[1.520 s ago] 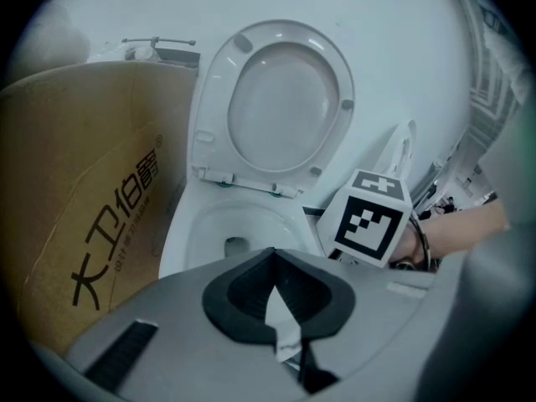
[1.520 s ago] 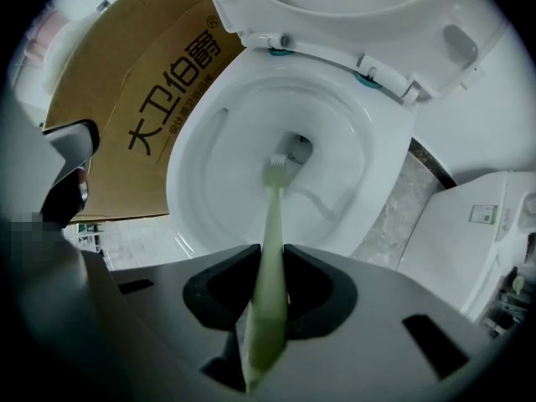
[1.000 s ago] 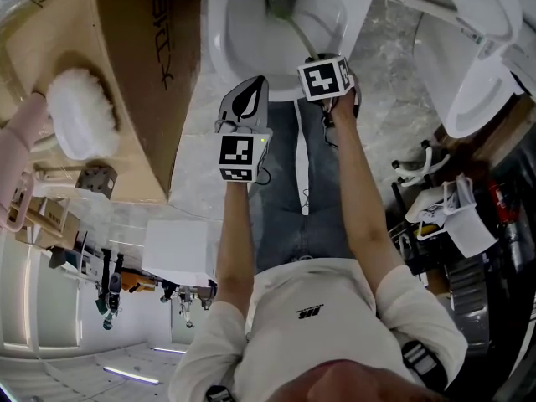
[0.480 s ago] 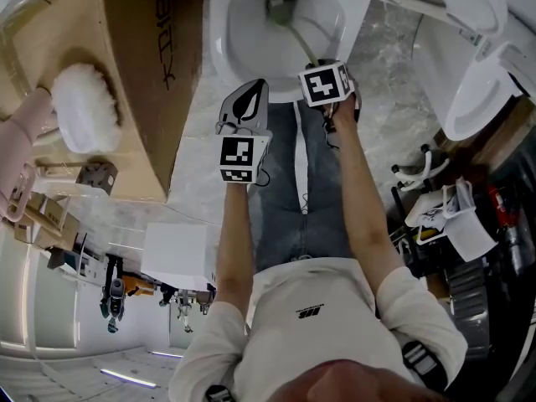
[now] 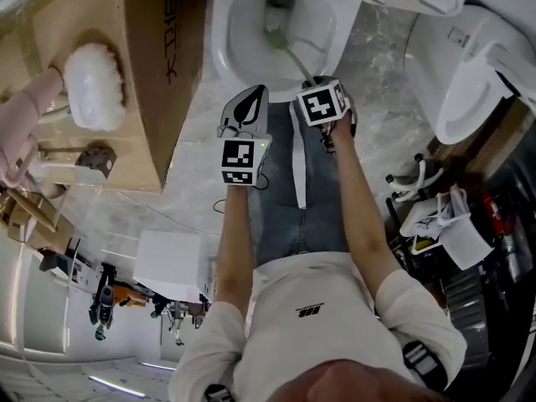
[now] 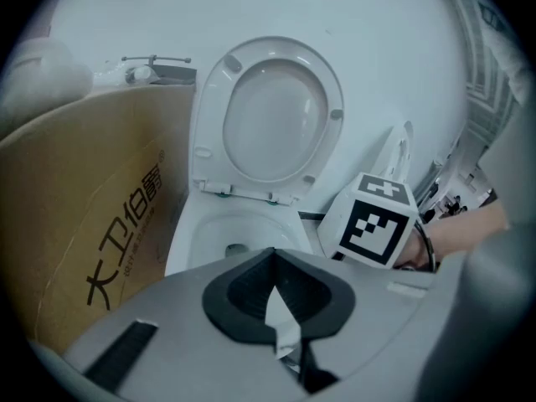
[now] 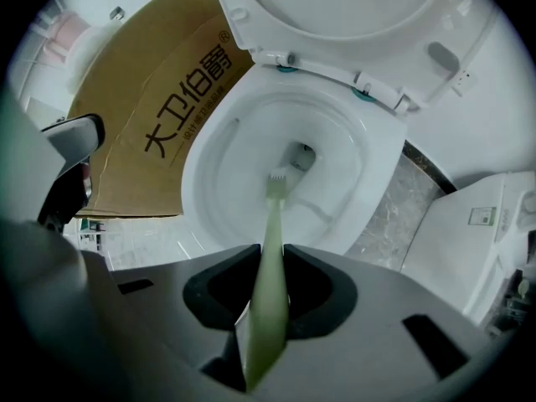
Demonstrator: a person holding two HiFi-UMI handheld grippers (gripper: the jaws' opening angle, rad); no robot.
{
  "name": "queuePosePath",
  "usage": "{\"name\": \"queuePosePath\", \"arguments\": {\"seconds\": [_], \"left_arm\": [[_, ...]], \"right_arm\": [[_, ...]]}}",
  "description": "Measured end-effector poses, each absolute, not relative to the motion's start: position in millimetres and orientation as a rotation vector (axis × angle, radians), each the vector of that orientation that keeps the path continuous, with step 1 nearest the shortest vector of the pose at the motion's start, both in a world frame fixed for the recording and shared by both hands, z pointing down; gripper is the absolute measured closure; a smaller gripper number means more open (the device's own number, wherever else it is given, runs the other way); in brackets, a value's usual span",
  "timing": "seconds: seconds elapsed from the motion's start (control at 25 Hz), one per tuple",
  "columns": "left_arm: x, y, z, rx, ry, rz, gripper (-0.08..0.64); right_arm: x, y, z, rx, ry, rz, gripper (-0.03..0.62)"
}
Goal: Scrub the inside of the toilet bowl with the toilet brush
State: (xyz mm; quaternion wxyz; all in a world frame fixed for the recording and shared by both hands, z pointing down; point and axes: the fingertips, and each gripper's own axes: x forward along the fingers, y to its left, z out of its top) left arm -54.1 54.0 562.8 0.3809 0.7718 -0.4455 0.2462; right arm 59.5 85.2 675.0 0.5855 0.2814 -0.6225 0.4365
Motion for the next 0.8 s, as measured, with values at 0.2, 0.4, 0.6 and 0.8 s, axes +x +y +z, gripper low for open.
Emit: {"name": "queuePosePath", "arguments": {"seconds": [0.2,0.4,0.6,0.8], "left_arm": [[-59,55,537,1.983,-1.182,0.617,0.552],[-65,55,502,2.007,-1.227,0.601,0.552],[-67,55,460,2.026,-1.257,0.568,0.552],[-71,49,415,2.054,-1.291,0.522,0.552]], "right_arm": [[59,89,643,0.65,-1.519,0.977,0.514],[57,93,598,0.649,-1.599,0.914,0.514],[55,86,543,0.688,-1.697,0.844,0.514],[52,74,485,0.728,-1.791,0.767,0.514]]}}
